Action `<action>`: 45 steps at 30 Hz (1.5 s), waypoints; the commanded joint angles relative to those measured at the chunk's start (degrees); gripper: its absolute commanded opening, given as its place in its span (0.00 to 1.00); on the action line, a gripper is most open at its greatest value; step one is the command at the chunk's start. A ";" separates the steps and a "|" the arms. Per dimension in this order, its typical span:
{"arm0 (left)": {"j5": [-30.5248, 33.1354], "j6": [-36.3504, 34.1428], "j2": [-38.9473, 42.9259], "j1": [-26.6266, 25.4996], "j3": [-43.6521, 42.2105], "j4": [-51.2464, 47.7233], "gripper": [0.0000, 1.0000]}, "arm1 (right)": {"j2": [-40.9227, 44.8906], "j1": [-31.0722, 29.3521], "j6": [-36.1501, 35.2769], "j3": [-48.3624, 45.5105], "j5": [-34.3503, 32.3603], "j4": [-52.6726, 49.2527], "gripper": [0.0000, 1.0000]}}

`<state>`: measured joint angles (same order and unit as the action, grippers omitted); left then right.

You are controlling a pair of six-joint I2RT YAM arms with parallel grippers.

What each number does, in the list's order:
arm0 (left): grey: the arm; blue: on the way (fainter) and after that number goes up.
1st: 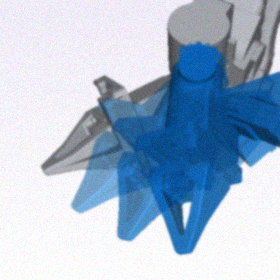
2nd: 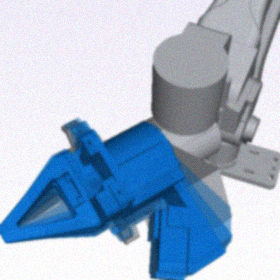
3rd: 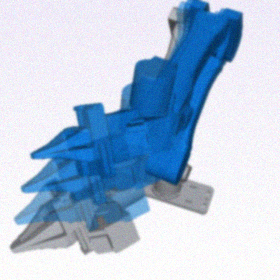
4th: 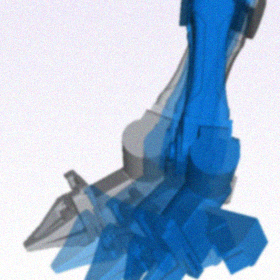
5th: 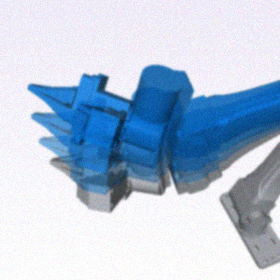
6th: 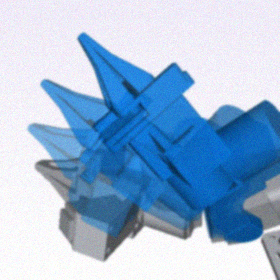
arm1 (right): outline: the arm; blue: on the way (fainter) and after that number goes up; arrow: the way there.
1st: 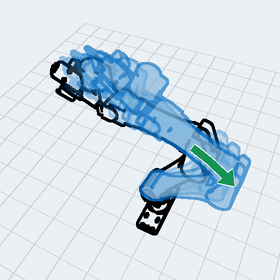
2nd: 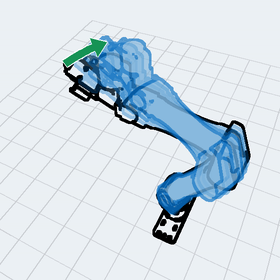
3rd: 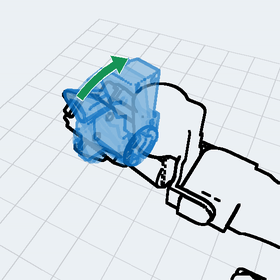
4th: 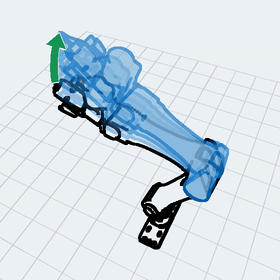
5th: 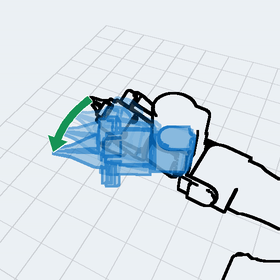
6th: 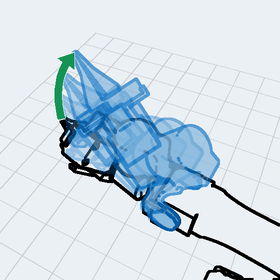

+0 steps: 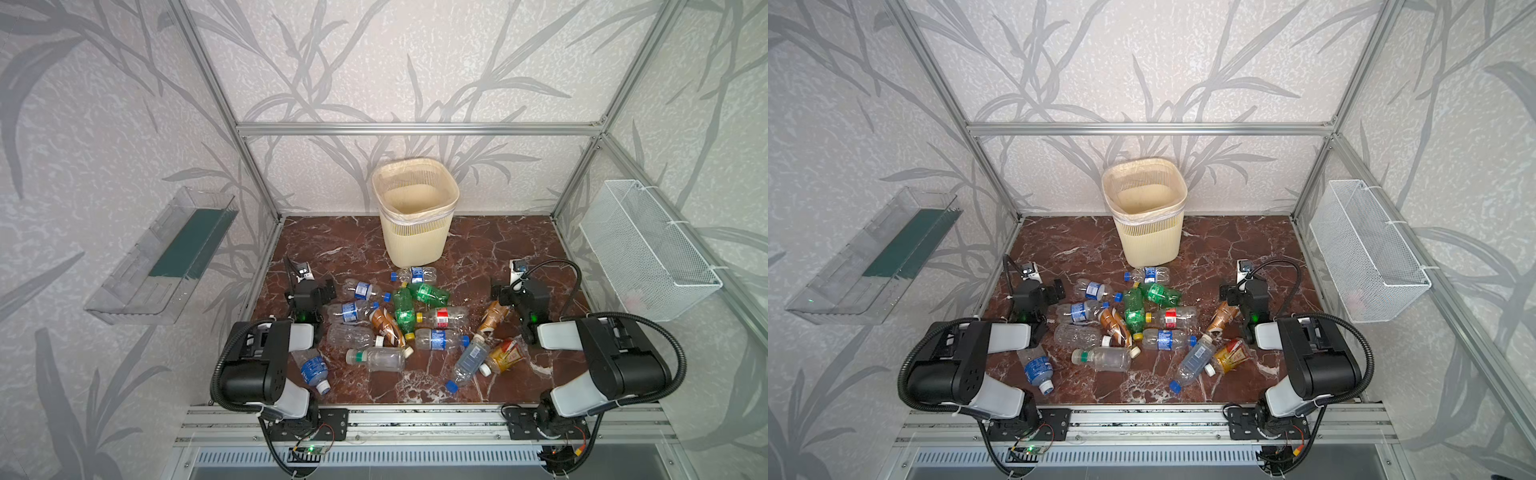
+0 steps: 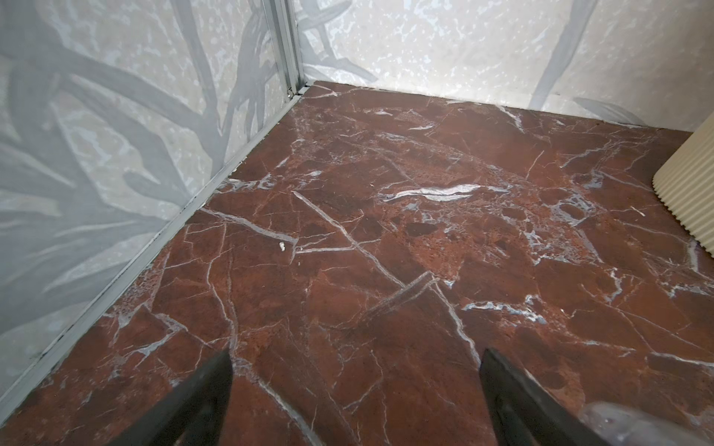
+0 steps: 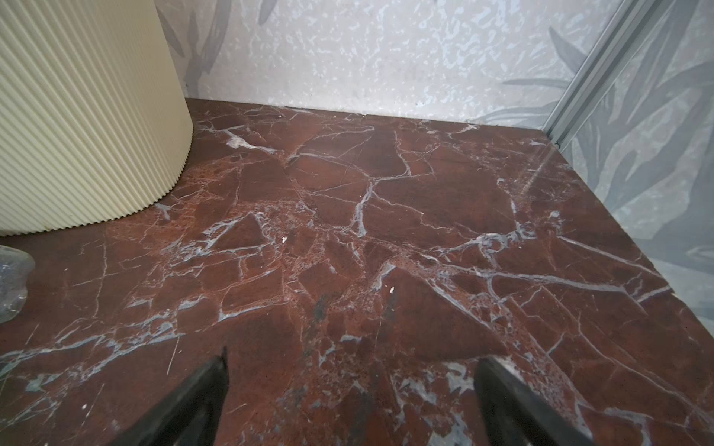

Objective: Throw the plastic bottles in the bin

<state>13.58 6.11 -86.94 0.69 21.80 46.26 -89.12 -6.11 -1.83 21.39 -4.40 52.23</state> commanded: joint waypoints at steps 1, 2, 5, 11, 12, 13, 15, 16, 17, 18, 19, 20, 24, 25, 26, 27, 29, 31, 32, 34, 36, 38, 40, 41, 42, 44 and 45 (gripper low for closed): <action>0.57 -1.15 -0.03 -0.24 1.26 0.35 0.99 | -0.44 -0.16 -0.47 0.85 0.27 0.42 0.99; 0.62 -1.10 -0.02 -0.18 1.23 0.38 0.99 | -0.46 -0.14 -0.46 0.79 0.27 0.42 0.99; 0.57 -1.10 -0.03 -0.20 1.23 0.40 0.99 | -0.44 -0.13 -0.46 0.85 0.27 0.42 0.99; 0.59 -1.10 0.01 -0.21 1.23 0.38 0.99 | -0.44 -0.15 -0.46 0.85 0.23 0.43 0.99; 0.63 -1.10 -0.03 -0.20 1.23 0.41 0.99 | -0.44 -0.13 -0.46 0.83 0.19 0.46 0.99; 0.57 -1.10 -0.07 -0.17 1.23 0.37 0.99 | -0.44 -0.13 -0.46 0.83 0.23 0.42 0.99; 0.60 -1.11 -0.01 -0.21 1.23 0.39 0.99 | -0.44 -0.14 -0.55 0.85 0.19 0.44 0.99; 0.58 -1.10 -0.07 -0.17 1.29 0.36 0.99 | -0.47 -0.13 -0.55 0.89 0.23 0.42 0.99; 0.57 -1.10 0.01 -0.24 1.23 0.42 0.99 | -0.43 -0.14 -0.55 0.85 0.19 0.42 0.99; 0.58 -1.12 -0.06 -0.24 1.26 0.40 0.99 | -0.44 -0.13 -0.55 0.85 0.19 0.43 0.99; 0.61 -1.10 0.01 -0.21 1.24 0.42 0.99 | -0.42 -0.20 -0.55 0.85 0.19 0.43 0.99; 0.57 -1.10 -0.02 -0.25 1.25 0.47 0.99 | -0.44 -0.15 -0.56 0.83 0.19 0.49 0.99; 0.57 -1.10 -0.03 -0.25 1.23 0.47 0.99 | -0.42 -0.15 -0.59 0.84 0.19 0.42 0.99; 0.58 -1.14 -0.06 -0.17 1.23 0.42 0.99 | -0.44 -0.14 -0.55 0.85 0.19 0.45 0.99; 0.57 -1.10 -0.06 -0.23 1.24 0.35 0.99 | -0.43 -0.13 -0.55 0.83 0.19 0.42 0.99; 0.62 -1.10 -0.06 -0.25 1.23 0.33 0.99 | -0.44 -0.13 -0.55 0.85 0.19 0.43 0.99; 0.59 -1.10 -0.07 -0.17 1.23 0.36 0.99 | -0.43 -0.18 -0.55 0.85 0.19 0.42 0.99; 0.59 -1.10 -0.03 -0.21 1.24 0.38 0.99 | -0.40 -0.15 -0.55 0.79 0.19 0.42 0.99; 0.58 -1.10 -0.04 -0.25 1.23 0.41 0.99 | -0.43 -0.13 -0.55 0.85 0.19 0.43 0.99; 0.58 -1.10 -0.04 -0.16 1.23 0.39 0.99 | -0.43 -0.13 -0.59 0.85 0.19 0.43 0.99; 0.58 -1.10 -0.06 -0.24 1.23 0.46 0.99 | -0.42 -0.13 -0.55 0.85 0.19 0.43 0.99; 0.57 -1.10 -0.07 -0.19 1.23 0.36 0.99 | -0.44 -0.13 -0.50 0.83 0.23 0.44 0.99; 0.58 -1.06 -0.03 -0.21 1.23 0.42 0.99 | -0.43 -0.13 -0.46 0.83 0.27 0.42 0.99; 0.57 -1.02 -0.04 -0.20 1.19 0.39 0.99 | -0.44 -0.13 -0.46 0.83 0.27 0.41 0.99; 0.51 -1.08 -0.04 -0.23 1.22 0.33 0.99 | -0.44 -0.13 -0.46 0.85 0.31 0.34 0.99; 0.29 -0.93 -0.06 -0.14 1.14 0.39 0.99 | -0.44 -0.05 -0.33 1.01 0.58 0.01 0.99; 0.14 -0.92 -0.01 -0.04 1.14 0.45 0.99 | -0.35 0.55 -0.02 1.10 1.68 -0.18 0.99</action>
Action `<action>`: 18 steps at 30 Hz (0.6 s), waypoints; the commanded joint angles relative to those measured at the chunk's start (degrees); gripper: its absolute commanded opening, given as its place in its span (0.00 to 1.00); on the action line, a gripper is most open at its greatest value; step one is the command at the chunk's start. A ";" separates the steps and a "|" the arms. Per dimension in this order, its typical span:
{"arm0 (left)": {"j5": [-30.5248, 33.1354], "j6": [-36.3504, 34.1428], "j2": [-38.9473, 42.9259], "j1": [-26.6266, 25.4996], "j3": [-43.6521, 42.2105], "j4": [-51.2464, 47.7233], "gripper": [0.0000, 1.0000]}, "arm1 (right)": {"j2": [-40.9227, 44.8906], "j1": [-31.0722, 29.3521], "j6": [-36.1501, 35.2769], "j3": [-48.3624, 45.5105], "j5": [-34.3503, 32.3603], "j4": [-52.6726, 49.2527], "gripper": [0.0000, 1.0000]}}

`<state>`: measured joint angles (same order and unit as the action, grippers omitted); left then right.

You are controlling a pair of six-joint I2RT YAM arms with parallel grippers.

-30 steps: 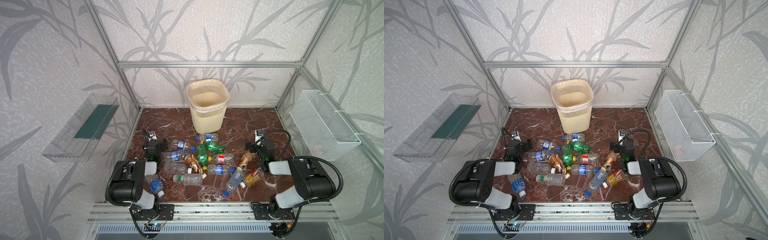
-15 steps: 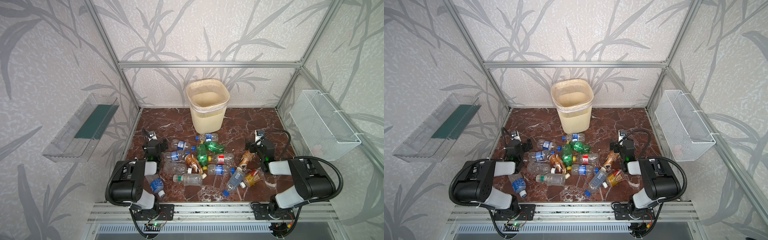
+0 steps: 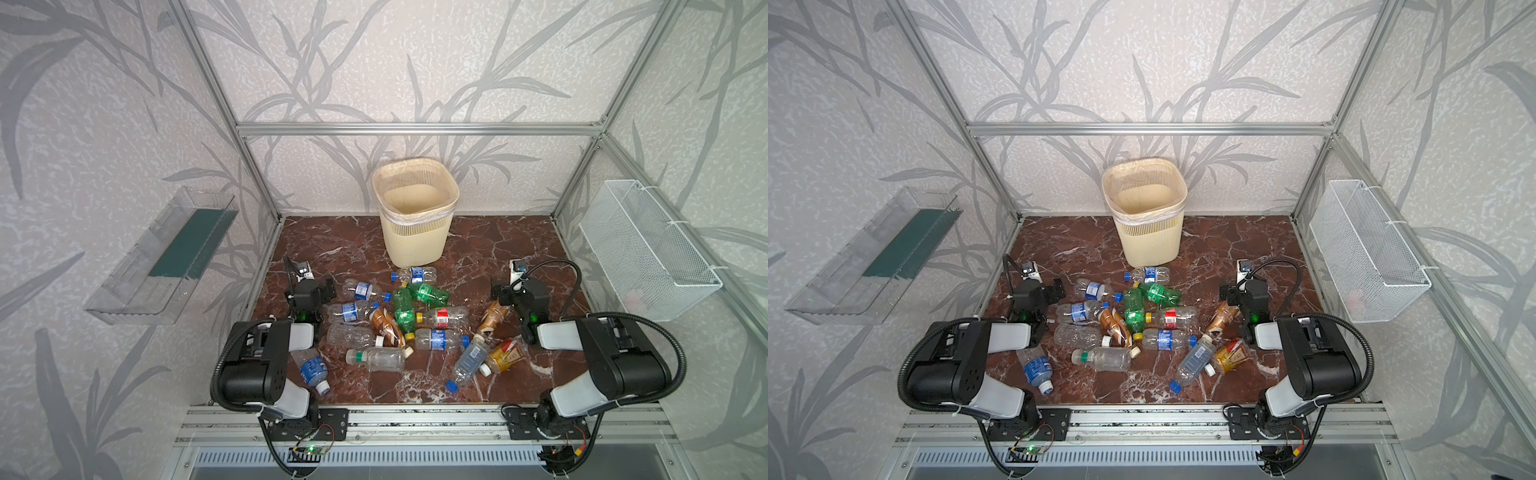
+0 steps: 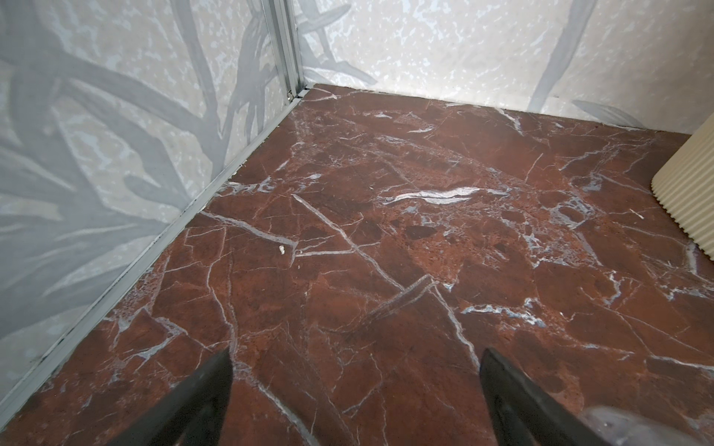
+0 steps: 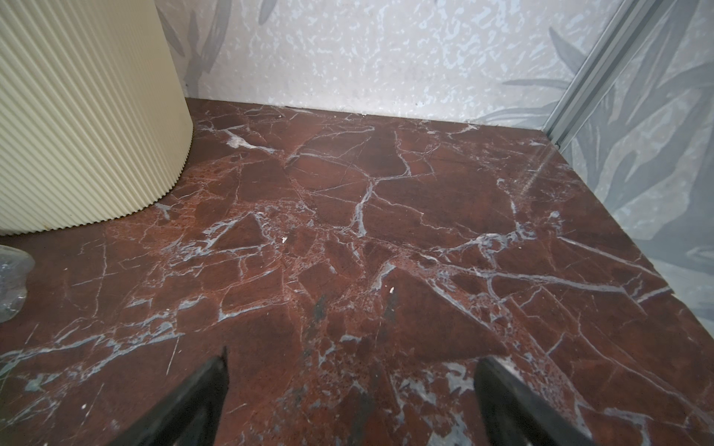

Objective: Throw the plastic bottles in the bin

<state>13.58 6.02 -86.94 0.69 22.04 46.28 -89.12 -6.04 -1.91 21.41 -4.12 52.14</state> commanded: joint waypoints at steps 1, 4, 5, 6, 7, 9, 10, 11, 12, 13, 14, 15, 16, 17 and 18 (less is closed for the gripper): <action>0.22 -0.84 0.03 -0.01 0.90 0.48 0.96 | -0.35 0.93 0.32 0.96 2.29 0.10 0.99; 3.96 0.00 3.06 -0.14 1.70 -2.82 0.89 | 1.41 0.94 1.26 0.77 0.01 -0.78 1.00; 6.40 1.43 5.62 -0.08 3.34 -8.31 0.89 | 3.45 0.97 2.14 1.10 -2.44 -3.27 1.00; 9.43 2.97 8.56 -0.16 5.88 -15.57 0.90 | 6.42 1.03 3.29 2.28 -5.31 -8.11 1.00; 11.82 4.95 11.21 -0.16 8.69 -22.78 0.90 | 9.65 1.03 3.93 3.78 -7.29 -13.44 0.99; 15.18 8.83 15.36 -0.11 13.17 -33.12 0.89 | 15.90 1.26 9.17 8.30 -10.22 -26.57 0.99; 14.99 10.59 17.45 -0.14 15.36 -37.40 0.88 | 18.86 1.51 12.55 11.16 -10.37 -33.44 0.99; 14.36 12.43 19.15 -0.15 17.49 -41.52 0.86 | 21.10 1.54 15.18 13.76 -9.80 -39.06 0.98; 13.56 15.44 20.79 -0.18 20.40 -46.98 0.85 | 23.35 1.56 18.61 16.63 -7.93 -45.43 0.96; 12.42 18.35 22.10 -0.25 23.27 -52.34 0.84 | 25.19 1.50 21.53 19.24 -5.22 -50.31 0.91; 10.82 20.73 23.06 -0.17 25.48 -56.29 0.82 | 26.49 1.47 23.96 20.88 -2.48 -53.46 0.88; 8.95 22.87 23.81 -0.33 27.57 -60.76 0.81 | 27.78 1.39 26.21 22.65 -0.11 -55.98 0.85; 7.28 24.92 24.50 -0.42 30.06 -65.49 0.80 | 29.03 1.01 29.22 24.12 2.38 -60.46 0.83; 5.79 26.27 24.98 -0.50 31.80 -69.04 0.79 | 30.08 0.61 31.12 25.20 3.42 -63.23 0.82; 4.30 27.53 25.71 -0.67 33.14 -72.69 0.78 | 31.38 0.21 32.51 25.96 4.61 -65.97 0.82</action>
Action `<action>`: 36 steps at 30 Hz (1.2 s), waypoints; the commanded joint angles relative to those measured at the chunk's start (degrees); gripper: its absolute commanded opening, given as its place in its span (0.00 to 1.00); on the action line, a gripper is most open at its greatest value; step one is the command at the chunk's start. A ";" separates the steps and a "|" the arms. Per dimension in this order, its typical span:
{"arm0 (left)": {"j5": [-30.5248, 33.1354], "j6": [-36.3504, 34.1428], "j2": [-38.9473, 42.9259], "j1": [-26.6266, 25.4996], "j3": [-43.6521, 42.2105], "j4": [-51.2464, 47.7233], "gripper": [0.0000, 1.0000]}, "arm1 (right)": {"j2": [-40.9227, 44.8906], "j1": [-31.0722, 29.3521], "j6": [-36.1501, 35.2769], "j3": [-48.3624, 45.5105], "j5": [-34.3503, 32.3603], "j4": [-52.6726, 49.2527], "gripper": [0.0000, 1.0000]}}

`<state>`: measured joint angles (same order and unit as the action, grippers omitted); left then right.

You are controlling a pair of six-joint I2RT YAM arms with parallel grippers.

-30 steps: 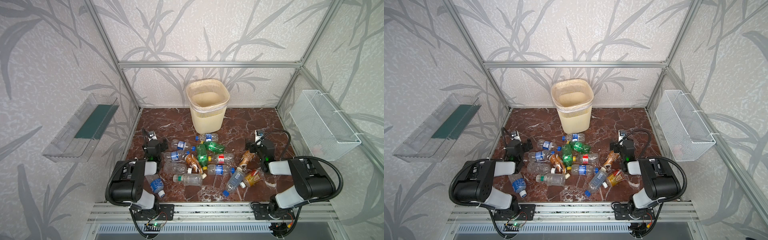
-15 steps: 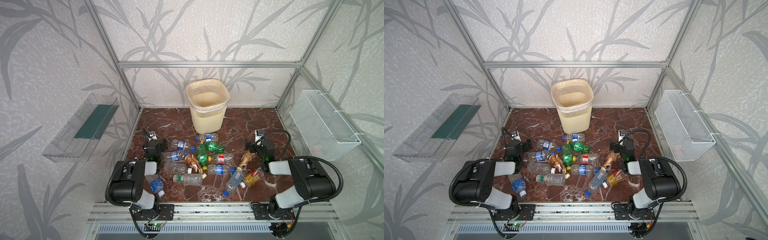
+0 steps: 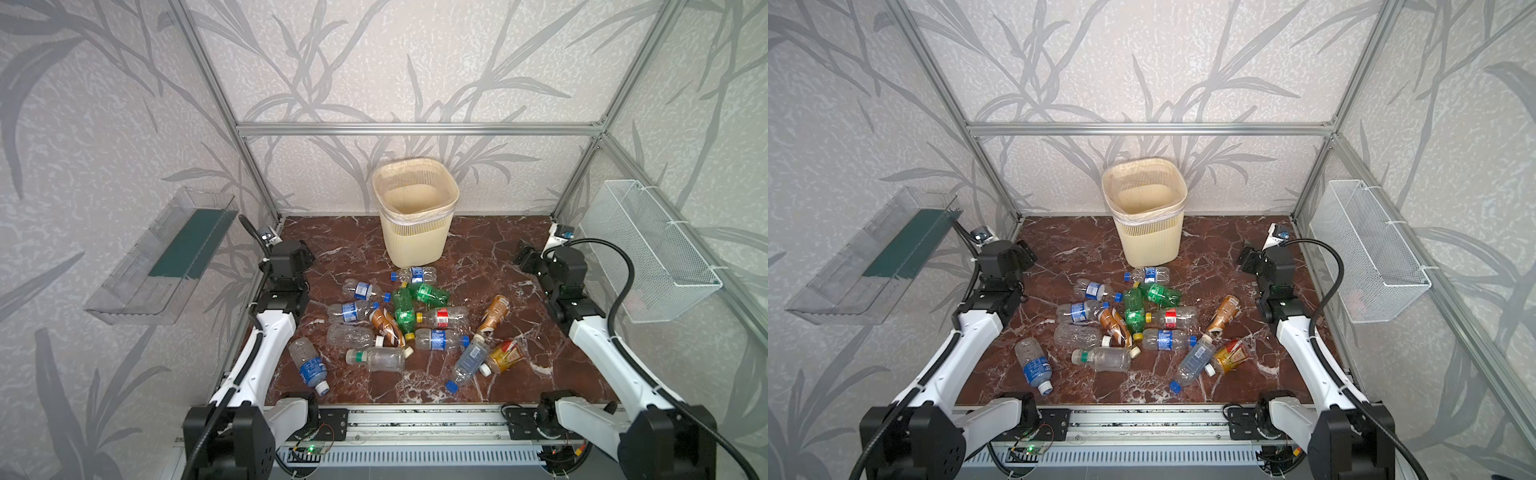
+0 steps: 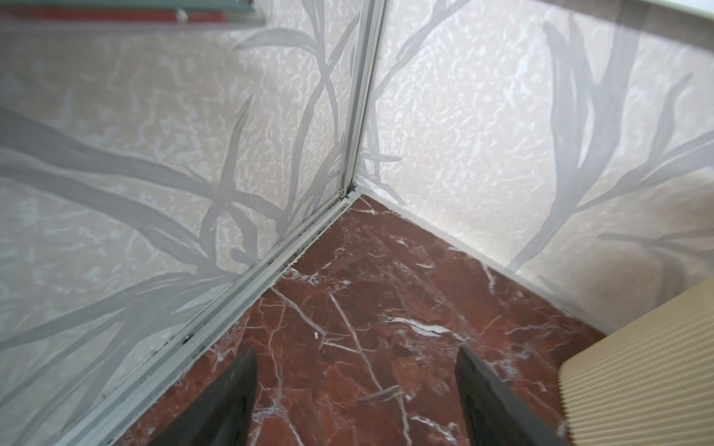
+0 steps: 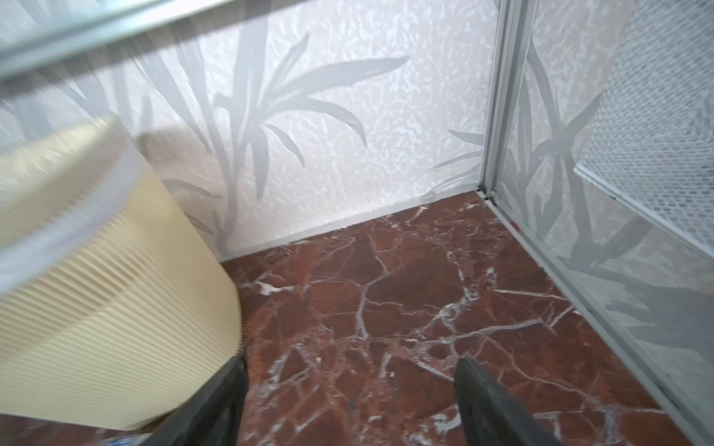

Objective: Throw the plastic bottles in the bin
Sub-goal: 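Grasp a clear water bottle with the left gripper while the right moves over the pile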

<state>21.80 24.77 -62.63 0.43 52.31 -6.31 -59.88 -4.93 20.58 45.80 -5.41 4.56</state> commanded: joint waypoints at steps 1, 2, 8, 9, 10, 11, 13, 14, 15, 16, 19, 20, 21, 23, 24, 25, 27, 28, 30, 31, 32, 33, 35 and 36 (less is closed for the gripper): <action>-4.99 10.40 2.28 -0.43 3.94 -23.89 0.78 | 3.49 -1.33 11.38 2.21 6.64 -21.15 0.81; -6.61 11.21 3.20 -0.51 4.27 -26.16 0.77 | 4.59 -1.68 12.38 2.39 7.08 -23.46 0.79; -15.65 14.89 9.74 -1.11 0.36 -35.09 0.76 | 11.35 -5.51 17.56 0.59 8.24 -34.41 0.71; -15.95 15.84 10.86 -1.28 -0.65 -37.19 0.76 | 11.93 -6.31 17.88 0.08 7.65 -35.98 0.71; -16.08 16.82 11.95 -1.33 -1.78 -39.05 0.77 | 12.44 -7.09 18.21 -0.37 6.85 -37.54 0.71; -16.12 17.59 13.00 -1.39 -2.46 -40.55 0.77 | 12.62 -7.55 18.25 -0.80 6.65 -38.23 0.71; -15.82 19.08 15.08 -1.63 -3.93 -44.21 0.78 | 12.76 -8.61 18.65 -2.36 7.46 -38.87 0.70; -15.37 19.71 15.79 -1.73 -4.29 -45.69 0.79 | 12.72 -9.06 18.86 -2.81 7.52 -38.99 0.70; -14.05 20.52 16.47 -1.90 -4.50 -48.35 0.84 | 12.59 -9.83 19.29 -3.40 7.40 -39.06 0.70; -12.86 21.33 16.97 -2.00 -4.57 -50.40 0.86 | 12.51 -10.45 19.57 -3.88 7.34 -38.90 0.70; -8.48 25.41 18.14 -3.02 -5.89 -55.07 0.87 | 12.29 -12.40 20.78 -5.36 7.09 -37.88 0.70; -7.70 26.73 18.29 -3.63 -5.92 -55.50 0.87 | 12.33 -12.81 21.11 -5.74 7.13 -37.51 0.70; -7.71 28.54 18.34 -3.68 -6.27 -55.62 0.87 | 12.28 -13.21 21.27 -6.02 7.17 -37.11 0.70; -8.41 30.82 17.94 -3.69 -7.95 -54.69 0.90 | 12.28 -13.61 21.26 -6.18 7.17 -36.72 0.70; -8.69 32.08 17.44 -3.61 -9.44 -54.14 0.91 | 12.36 -13.62 21.19 -6.24 7.00 -36.57 0.70; -9.06 33.56 16.66 -3.66 -10.87 -53.72 0.92 | 12.42 -13.66 21.02 -6.23 7.00 -36.48 0.71; -10.59 36.11 15.27 -3.68 -13.76 -52.43 0.93 | 12.58 -13.66 20.31 -5.99 6.74 -36.64 0.71; -11.55 37.23 14.78 -3.68 -15.23 -51.47 0.93 | 12.68 -13.62 20.13 -5.79 6.67 -36.85 0.71; -12.60 38.69 14.38 -3.68 -17.22 -50.19 0.93 | 12.92 -13.57 19.62 -5.45 6.52 -37.43 0.71; -12.38 39.07 14.13 -3.67 -17.89 -49.95 0.93 | 13.08 -13.61 19.51 -5.42 6.47 -37.64 0.71; -11.82 39.27 14.12 -3.68 -18.31 -50.16 0.93 | 13.31 -13.62 19.42 -5.37 6.50 -37.69 0.71; -11.03 39.38 14.14 -3.68 -18.80 -50.09 0.93 | 13.53 -13.62 19.48 -5.46 6.45 -37.68 0.71; -9.27 39.51 14.40 -3.67 -20.33 -49.24 0.93 | 13.73 -13.62 19.53 -5.60 6.46 -37.62 0.71; -8.86 39.58 14.38 -3.55 -21.18 -48.78 0.93 | 13.66 -13.62 19.55 -5.61 6.48 -37.67 0.71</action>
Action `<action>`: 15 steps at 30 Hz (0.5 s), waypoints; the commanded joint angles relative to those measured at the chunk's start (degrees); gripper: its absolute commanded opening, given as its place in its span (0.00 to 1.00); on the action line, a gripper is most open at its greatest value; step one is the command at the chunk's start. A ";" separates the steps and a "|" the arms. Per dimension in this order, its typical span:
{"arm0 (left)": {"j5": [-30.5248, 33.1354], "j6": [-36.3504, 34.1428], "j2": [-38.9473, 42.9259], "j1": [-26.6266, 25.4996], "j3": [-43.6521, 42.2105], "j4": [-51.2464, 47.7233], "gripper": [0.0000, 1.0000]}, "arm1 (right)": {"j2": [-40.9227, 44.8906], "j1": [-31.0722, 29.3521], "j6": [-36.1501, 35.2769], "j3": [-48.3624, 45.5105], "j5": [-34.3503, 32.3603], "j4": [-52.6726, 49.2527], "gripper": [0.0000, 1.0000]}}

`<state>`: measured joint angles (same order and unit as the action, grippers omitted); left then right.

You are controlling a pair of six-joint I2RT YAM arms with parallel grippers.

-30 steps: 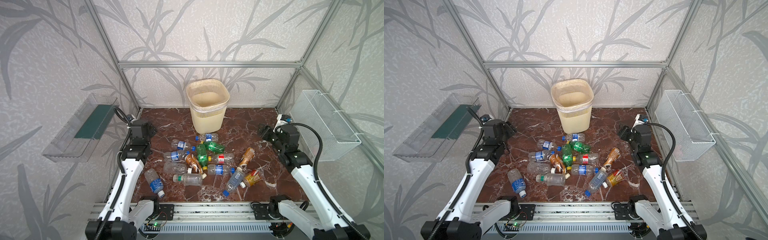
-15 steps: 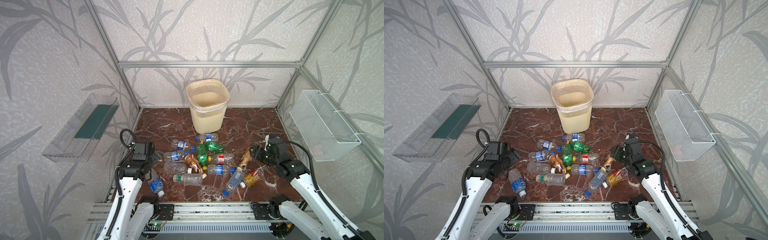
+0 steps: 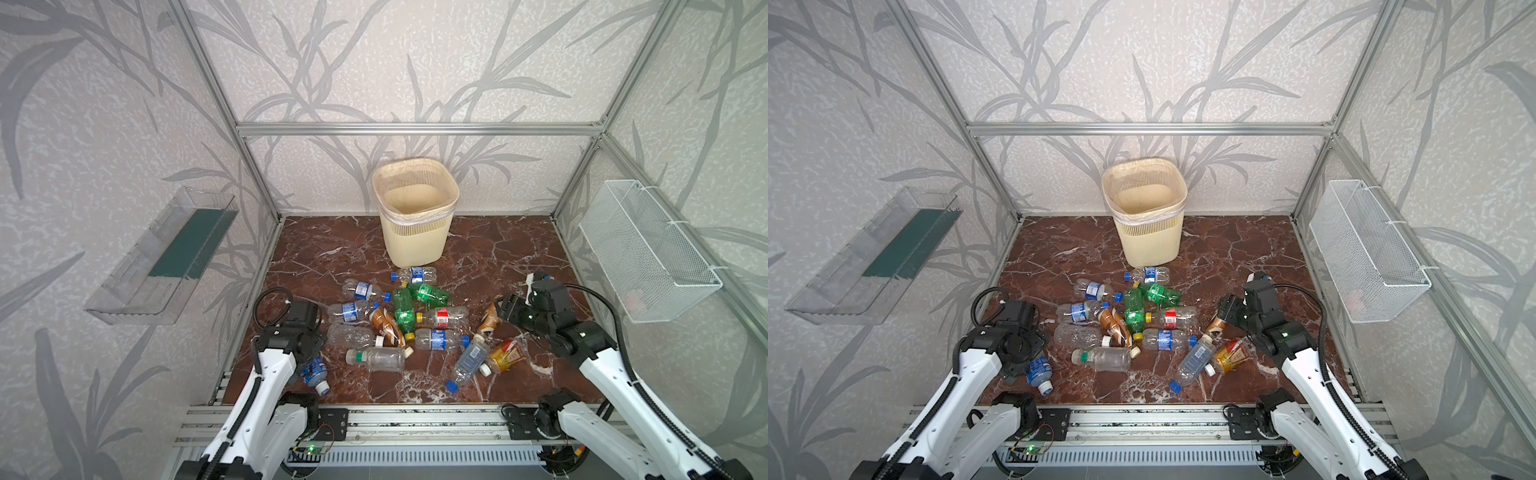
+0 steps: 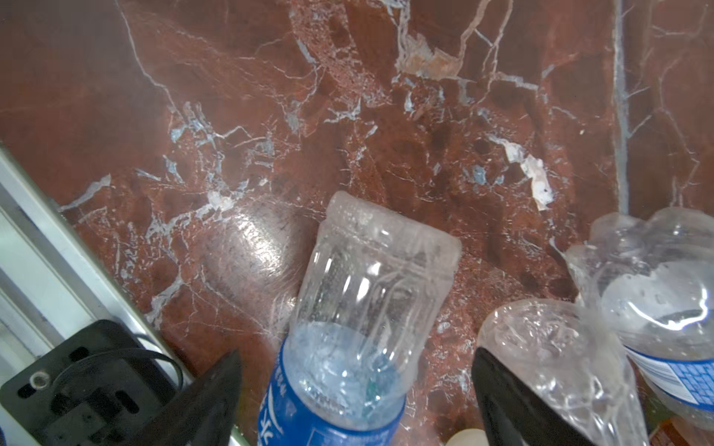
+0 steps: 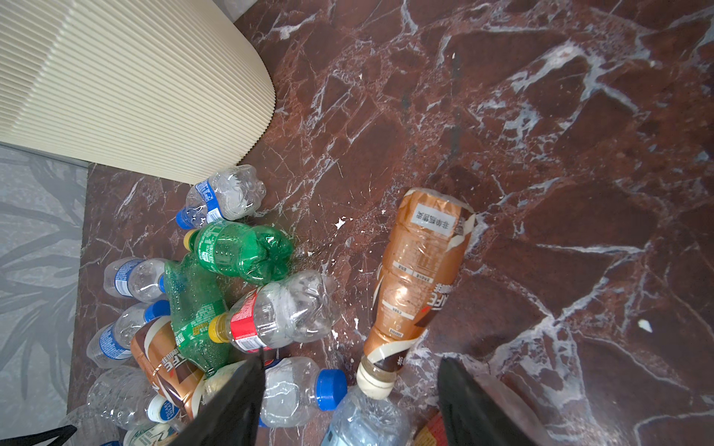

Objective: Throw the plastic bottles in the bin
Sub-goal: 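Grasp a clear water bottle with the left gripper while the right moves over the pile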

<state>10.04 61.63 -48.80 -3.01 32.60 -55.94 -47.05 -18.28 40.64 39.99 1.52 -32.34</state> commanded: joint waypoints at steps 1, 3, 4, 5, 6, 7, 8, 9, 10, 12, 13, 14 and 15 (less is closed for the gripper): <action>3.15 2.67 0.26 -0.07 -2.10 1.42 0.93 | 0.74 -0.26 -0.58 0.19 -0.45 -0.71 0.71; 2.91 2.09 -1.23 -0.05 -3.17 3.30 0.93 | 0.49 -0.26 -0.49 0.09 -0.38 -0.49 0.71; 2.63 1.76 -2.38 -0.07 -3.59 4.44 0.93 | 0.31 -0.26 -0.39 0.02 -0.38 -0.44 0.71; 2.35 1.61 -3.44 -0.03 -3.92 5.24 0.93 | 0.21 -0.26 -0.36 0.00 -0.35 -0.23 0.71; 1.93 1.57 -4.44 -0.03 -4.23 6.29 0.92 | 0.03 -0.26 -0.30 -0.07 -0.28 -0.18 0.71; 1.81 1.93 -5.31 -0.02 -4.38 6.78 0.89 | -0.14 -0.26 -0.39 -0.04 -0.20 -0.11 0.71; 1.81 2.63 -5.79 0.02 -4.39 6.85 0.86 | -0.23 -0.26 -0.43 -0.05 -0.12 -0.17 0.71; 1.82 2.84 -6.08 0.02 -4.26 7.13 0.83 | -0.32 -0.26 -0.54 0.05 -0.18 -0.17 0.71; 1.65 2.44 -6.13 0.02 -4.30 7.61 0.80 | -0.34 -0.26 -0.66 0.00 -0.28 -0.19 0.71; 1.82 1.72 -5.76 0.02 -4.38 7.93 0.73 | -0.16 -0.26 -0.80 -0.01 -0.68 -0.36 0.71; 1.89 1.26 -5.52 0.02 -4.57 8.03 0.71 | -0.13 -0.26 -0.83 -0.13 -0.81 -0.36 0.71; 1.91 0.98 -5.23 0.02 -4.68 7.98 0.69 | -0.10 -0.26 -0.88 -0.18 -0.94 -0.35 0.71; 1.68 0.72 -4.94 0.02 -4.93 7.95 0.68 | -0.15 -0.26 -0.90 -0.32 -0.99 -0.35 0.71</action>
<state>10.59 62.50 -54.65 -3.01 28.64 -48.27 -47.35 -18.28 40.49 39.99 1.41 -32.34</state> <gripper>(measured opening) 0.687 0.710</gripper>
